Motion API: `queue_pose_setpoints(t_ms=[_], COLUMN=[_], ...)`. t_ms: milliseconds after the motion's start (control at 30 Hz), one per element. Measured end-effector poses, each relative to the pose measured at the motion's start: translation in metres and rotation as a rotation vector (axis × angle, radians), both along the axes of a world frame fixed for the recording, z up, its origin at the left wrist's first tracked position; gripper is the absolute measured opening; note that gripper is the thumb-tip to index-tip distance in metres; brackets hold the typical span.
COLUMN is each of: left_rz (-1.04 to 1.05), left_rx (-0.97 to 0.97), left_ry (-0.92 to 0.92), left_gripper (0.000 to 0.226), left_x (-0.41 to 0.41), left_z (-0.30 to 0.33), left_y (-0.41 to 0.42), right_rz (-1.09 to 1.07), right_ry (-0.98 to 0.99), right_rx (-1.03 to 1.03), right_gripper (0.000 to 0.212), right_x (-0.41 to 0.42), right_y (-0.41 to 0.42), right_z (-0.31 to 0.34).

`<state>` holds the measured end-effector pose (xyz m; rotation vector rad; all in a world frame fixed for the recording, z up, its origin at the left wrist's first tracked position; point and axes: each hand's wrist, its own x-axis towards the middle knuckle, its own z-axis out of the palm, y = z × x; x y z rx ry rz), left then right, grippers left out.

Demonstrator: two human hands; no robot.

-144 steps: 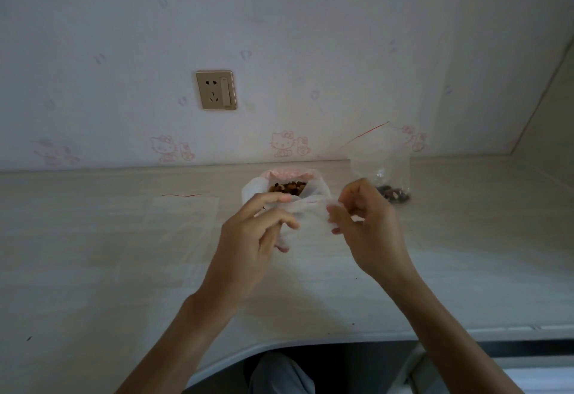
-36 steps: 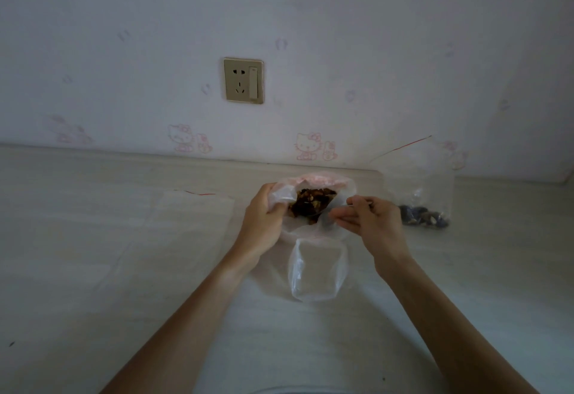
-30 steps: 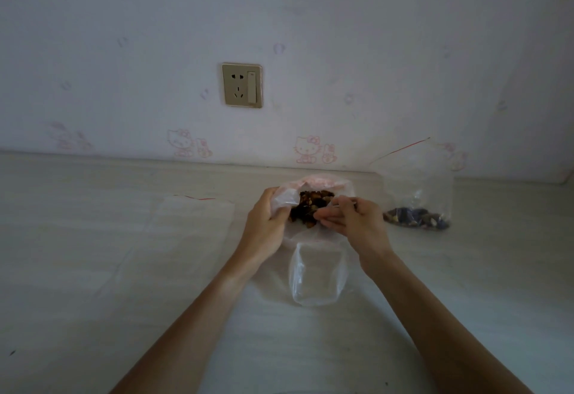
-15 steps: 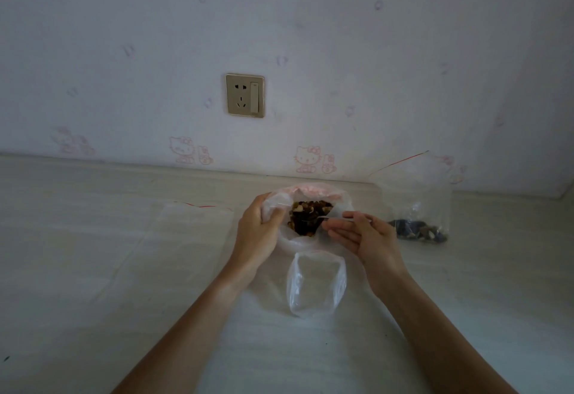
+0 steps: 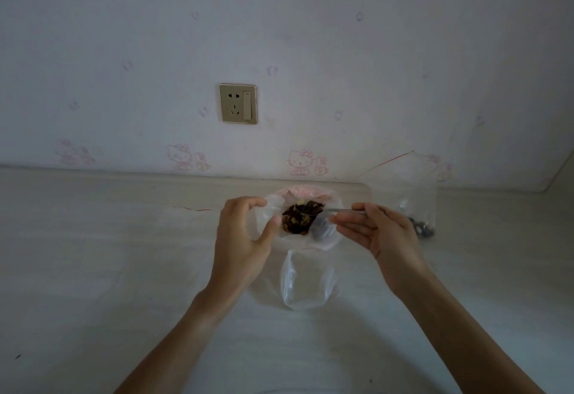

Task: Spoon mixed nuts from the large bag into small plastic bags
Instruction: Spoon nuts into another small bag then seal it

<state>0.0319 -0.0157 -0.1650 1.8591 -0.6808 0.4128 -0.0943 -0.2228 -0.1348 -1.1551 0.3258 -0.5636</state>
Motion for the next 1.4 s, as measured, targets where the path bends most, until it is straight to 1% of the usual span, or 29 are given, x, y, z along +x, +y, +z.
queue_pose_setpoints(t_ms=[67, 133, 167, 233, 267, 333, 400, 467, 533, 600, 633, 700, 733, 767, 800, 867, 900, 967, 1033, 1100, 1167, 1200, 1267, 1300, 1333, 1367, 1400], left_rz=[-0.029, -0.079, -0.108, -0.147, -0.154, -0.15, -0.15, -0.169, -0.191, -0.217, -0.232, -0.262, -0.272, -0.276, -0.276, -0.267, -0.261, -0.244, -0.224, -0.203, -0.17, -0.139, -0.007, 0.083, 0.169, 0.225, 0.233], left_rx=[0.034, 0.071, 0.099, 0.191, 0.235, 0.298, 0.329, 0.351, 0.383, 0.418, 0.433, 0.46, 0.473, 0.48, 0.483, 0.481, 0.478, 0.462, 0.441, 0.415, 0.348, 0.291, 0.166, 0.133, 0.136, 0.183, 0.254], left_ry=[-0.056, -0.045, -0.021, 0.029, 0.055, 0.092, 0.116, 0.139, 0.145, 0.157, 0.164, 0.166, 0.16, 0.153, 0.147, 0.139, 0.133, 0.123, 0.112, 0.095, 0.064, 0.043, -0.01, -0.037, -0.039, 0.008, 0.112], left_gripper=[0.021, 0.013, 0.014, 0.023, 0.025, 0.023, 0.013, 0.005, 0.007, 0.01, 0.011, 0.012, 0.012, 0.013, 0.013, 0.014, 0.014, 0.013, 0.014, 0.019, 0.023, 0.025, 0.029, 0.031, 0.037, 0.048, 0.061], left_x=[-0.013, -0.024, -0.028, -0.034, -0.035, -0.037, -0.036, -0.034, -0.032, -0.029, -0.027, -0.024, -0.023, -0.022, -0.022, -0.022, -0.022, -0.022, -0.022, -0.02, -0.016, -0.013, -0.006, -0.001, 0.005, 0.012, 0.018], left_z=[0.002, 0.001, -0.001, -0.007, -0.01, -0.016, -0.019, -0.02, -0.019, -0.017, -0.016, -0.013, -0.012, -0.011, -0.01, -0.01, -0.01, -0.01, -0.009, -0.007, -0.002, 0.001, 0.006, 0.008, 0.009, 0.009, 0.008], left_y=[0.002, 0.003, 0.003, 0.003, 0.002, 0.001, -0.001, -0.003, -0.004, -0.005, -0.006, -0.007, -0.008, -0.008, -0.008, -0.007, -0.006, -0.004, -0.003, -0.001, 0.002, 0.003, 0.003, 0.002, 0.0, -0.003, -0.006], right_rz=[0.02, 0.041, 0.053, 0.077, 0.089, 0.114, 0.142, 0.149, 0.119, 0.095, 0.091, 0.101, 0.114, 0.123, 0.125, 0.109, 0.096, 0.074, 0.042, 0.025, 0.011, 0.001, -0.023, -0.035, -0.046, -0.054, -0.06], right_ry=[-0.027, -0.047, -0.052, -0.04, -0.019, 0.047, 0.113, 0.17, 0.197, 0.193, 0.193, 0.192, 0.173, 0.127, 0.071, 0.004, -0.001, 0.01, -0.02, -0.041, -0.006, 0.023, 0.075, 0.094, 0.11, 0.128, 0.148], right_rx=[0.017, 0.031, 0.04, 0.053, 0.052, 0.032, -0.016, -0.105, -0.277, -0.508, -0.649, -1.025, -1.209, -1.348, -1.435, -1.49, -1.456, -1.282, -1.043, -0.758, -0.507, -0.421, -0.297, -0.253, -0.217, -0.19, -0.174], right_gripper=[0.03, 0.03, 0.03, 0.03, 0.03, 0.031, 0.032, 0.032, 0.031, 0.027, 0.025, 0.026, 0.028, 0.03, 0.03, 0.028, 0.028, 0.029, 0.027, 0.029, 0.031, 0.032, 0.034, 0.035, 0.035, 0.036, 0.036], right_x=[-0.014, -0.028, -0.036, -0.049, -0.054, -0.064, -0.07, -0.072, -0.073, -0.075, -0.077, -0.083, -0.086, -0.089, -0.091, -0.093, -0.093, -0.09, -0.082, -0.07, -0.056, -0.049, -0.033, -0.024, -0.016, -0.007, 0.001], right_y=[-0.002, -0.003, -0.004, -0.004, -0.004, -0.001, 0.002, 0.005, 0.008, 0.011, 0.012, 0.011, 0.012, 0.012, 0.012, 0.01, 0.009, 0.006, 0.006, 0.005, 0.005, 0.005, 0.006, 0.008, 0.01, 0.012, 0.014], right_z=[0.002, 0.004, 0.004, 0.003, 0.002, -0.001, -0.006, -0.009, -0.01, -0.009, -0.008, -0.007, -0.006, -0.005, -0.003, -0.002, -0.002, -0.002, -0.003, -0.004, -0.005, -0.006, -0.007, -0.007, -0.008, -0.009, -0.009])
